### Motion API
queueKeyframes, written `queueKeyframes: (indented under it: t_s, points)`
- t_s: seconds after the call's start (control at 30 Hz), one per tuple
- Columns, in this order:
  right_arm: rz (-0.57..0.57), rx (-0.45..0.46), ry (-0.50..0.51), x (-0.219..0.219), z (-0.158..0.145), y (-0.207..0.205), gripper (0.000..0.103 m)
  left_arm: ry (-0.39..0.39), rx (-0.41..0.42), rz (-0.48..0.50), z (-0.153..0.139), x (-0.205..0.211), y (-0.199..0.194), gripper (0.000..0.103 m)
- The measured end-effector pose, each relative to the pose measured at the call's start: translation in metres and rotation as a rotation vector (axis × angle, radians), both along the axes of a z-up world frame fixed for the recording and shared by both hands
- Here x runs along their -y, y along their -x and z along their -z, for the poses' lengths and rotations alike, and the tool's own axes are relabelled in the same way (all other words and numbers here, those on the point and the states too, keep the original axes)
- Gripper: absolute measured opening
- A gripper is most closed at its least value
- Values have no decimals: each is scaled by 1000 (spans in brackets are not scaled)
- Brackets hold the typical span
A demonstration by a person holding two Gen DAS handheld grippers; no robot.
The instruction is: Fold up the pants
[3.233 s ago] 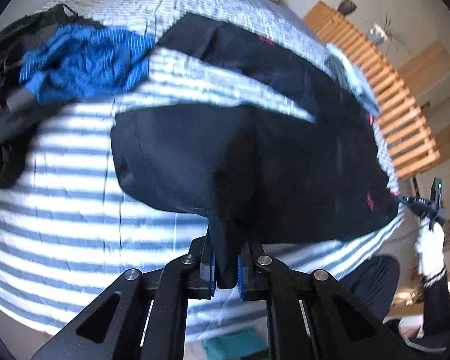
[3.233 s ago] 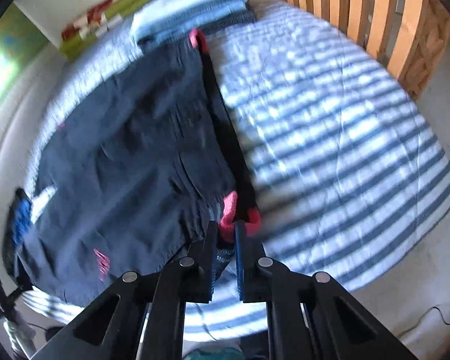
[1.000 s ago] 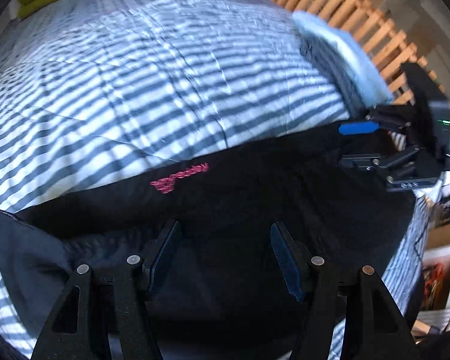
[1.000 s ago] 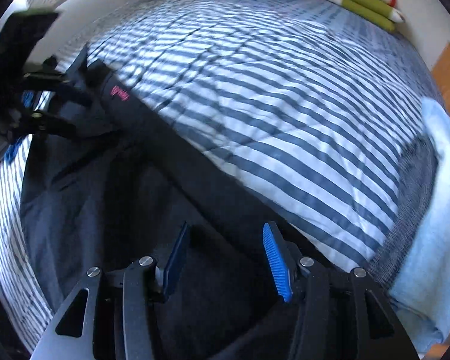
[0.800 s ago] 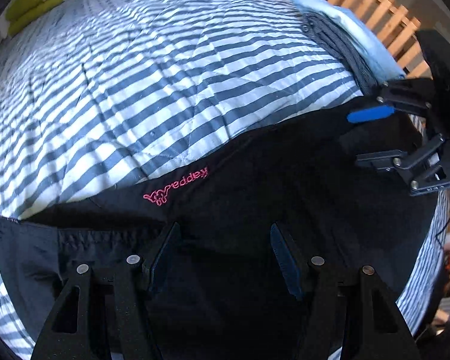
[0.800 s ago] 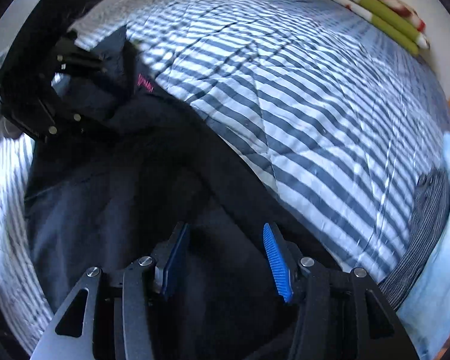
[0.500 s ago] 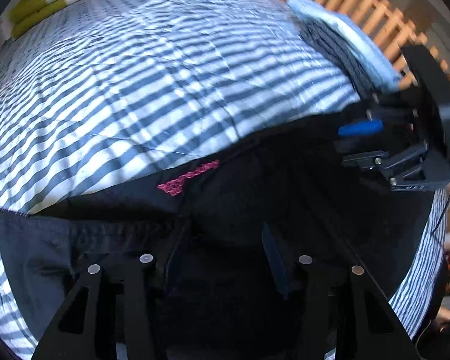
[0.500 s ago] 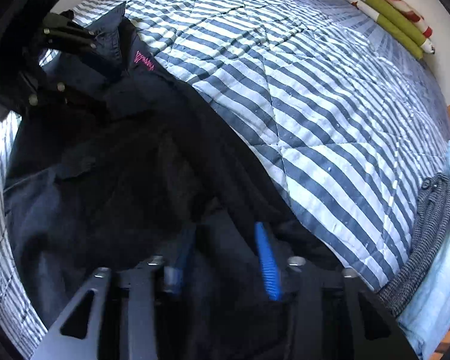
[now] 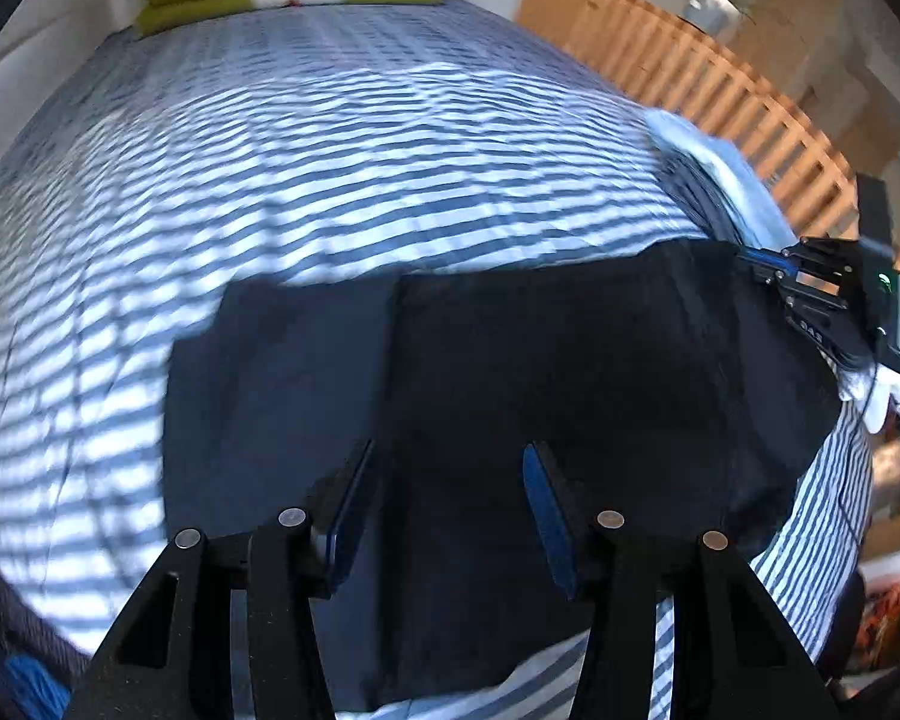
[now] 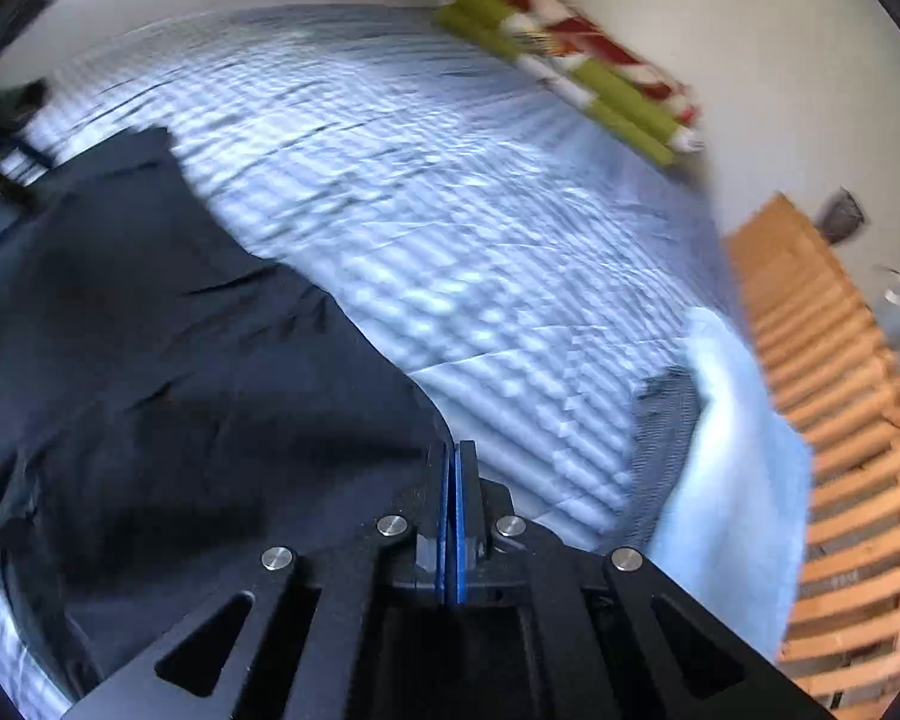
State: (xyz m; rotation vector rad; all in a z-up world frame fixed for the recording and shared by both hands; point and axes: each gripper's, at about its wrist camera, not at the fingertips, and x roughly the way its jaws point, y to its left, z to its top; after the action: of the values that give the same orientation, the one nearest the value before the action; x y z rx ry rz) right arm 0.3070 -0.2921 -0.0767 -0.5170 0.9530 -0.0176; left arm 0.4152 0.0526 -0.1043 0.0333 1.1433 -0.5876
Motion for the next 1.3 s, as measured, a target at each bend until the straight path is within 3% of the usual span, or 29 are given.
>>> queueKeyframes:
  t_s: [0.1,0.13,0.2,0.27,0.33,0.4,0.47,0.53,0.6,0.67,0.73,0.9,0.97,1.17,1.2,1.27,1.3]
  points:
    - [-9,-128,-67,3,18,-17,2,-17,-28,-60,5,-28,4,54]
    - [-9,-123,-27,1,21,-19,2,-43,-26,-82,7,-37,6,54]
    - [-21,-101,9,-6,19,-14,22,-50,-20,-141,3,-62,9,55]
    - [-25,-72,-36,-6,6,-5,40,-42,-2,-218,-1,-85,11,71]
    - [6,-26,-70,-5,-11,3,41,-15,-3,-272,-1,-105,12,75]
    - [32,-16,-150,-5,-25,11,41,-37,-24,-269,4,-111,13,75]
    - [6,-38,-233,-17,-33,23,41,-31,-35,-273,8,-115,19,74]
    - [-44,-61,-241,-44,-35,38,41,-2,-63,-269,12,-115,24,74]
    - [-89,-85,-237,-72,-31,50,41,-11,-50,-262,12,-115,33,67]
    - [-119,-125,-262,-94,-22,56,41,-9,-60,-243,15,-109,37,54]
    - [-126,-147,-260,-109,-13,62,41,-6,-78,-235,17,-104,42,50]
    - [-131,-180,-269,-127,2,72,41,26,-148,-285,25,-108,46,53]
    - [-122,-188,-267,-125,4,75,41,50,-165,-323,28,-114,47,65]
    - [-89,-201,-287,-118,9,79,41,126,-186,-415,40,-119,33,64]
    - [-89,-200,-285,-118,9,81,41,121,-178,-426,40,-117,31,60]
    - [-95,-194,-267,-120,9,85,41,101,-172,-449,43,-114,29,4]
    - [-97,-191,-255,-121,9,87,41,103,-171,-461,44,-115,30,7]
